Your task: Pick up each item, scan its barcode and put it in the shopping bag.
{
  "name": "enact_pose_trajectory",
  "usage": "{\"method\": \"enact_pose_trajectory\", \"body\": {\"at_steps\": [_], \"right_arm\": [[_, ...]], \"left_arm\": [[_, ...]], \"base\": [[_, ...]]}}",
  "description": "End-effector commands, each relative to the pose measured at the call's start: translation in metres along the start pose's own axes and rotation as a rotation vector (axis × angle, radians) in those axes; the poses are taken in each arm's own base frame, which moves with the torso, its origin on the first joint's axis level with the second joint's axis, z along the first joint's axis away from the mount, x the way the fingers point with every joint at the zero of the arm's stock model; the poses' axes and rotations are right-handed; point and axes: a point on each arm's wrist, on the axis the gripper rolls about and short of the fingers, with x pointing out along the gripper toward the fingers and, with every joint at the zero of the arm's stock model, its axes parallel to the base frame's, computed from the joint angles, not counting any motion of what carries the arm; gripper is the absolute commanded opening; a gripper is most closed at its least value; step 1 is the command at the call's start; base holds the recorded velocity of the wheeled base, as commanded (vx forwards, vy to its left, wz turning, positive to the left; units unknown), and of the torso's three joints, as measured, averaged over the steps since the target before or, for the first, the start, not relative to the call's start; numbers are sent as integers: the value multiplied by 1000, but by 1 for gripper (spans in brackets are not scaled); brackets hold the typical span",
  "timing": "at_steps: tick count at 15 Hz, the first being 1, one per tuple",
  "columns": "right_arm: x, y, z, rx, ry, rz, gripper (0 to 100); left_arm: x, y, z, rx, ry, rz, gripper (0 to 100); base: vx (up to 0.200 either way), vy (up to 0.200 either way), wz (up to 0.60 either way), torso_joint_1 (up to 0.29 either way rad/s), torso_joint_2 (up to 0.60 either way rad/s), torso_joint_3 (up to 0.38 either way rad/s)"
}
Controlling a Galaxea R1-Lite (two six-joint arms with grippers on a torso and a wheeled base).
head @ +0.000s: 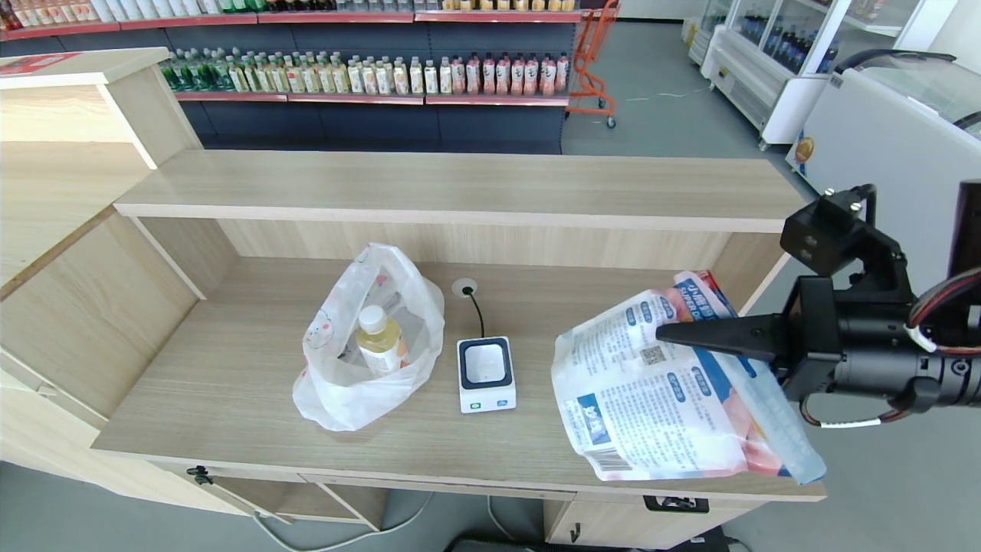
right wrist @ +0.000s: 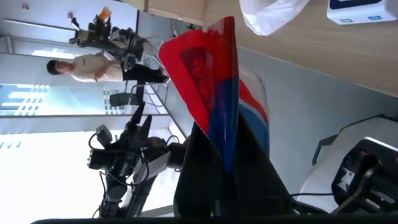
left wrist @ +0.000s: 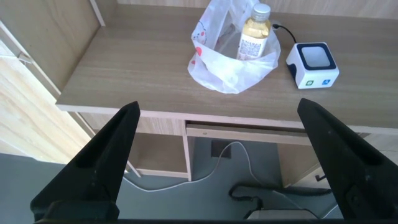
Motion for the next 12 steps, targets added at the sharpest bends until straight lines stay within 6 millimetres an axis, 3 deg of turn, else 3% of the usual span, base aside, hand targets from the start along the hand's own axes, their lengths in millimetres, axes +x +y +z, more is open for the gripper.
{"method": "enact_pose_trajectory", "body": {"at_steps": [1,12], "right_arm": [[8,-5,-7,14,32,-10,0],[26,0,-17,7,101,24,0]], "left_arm": [[0,0,0,0,-1,0,100],[0,0,0,0,0,-2,100]], "base": [[0,0,0,0,0,0],[0,0,0,0,0,0]]}}
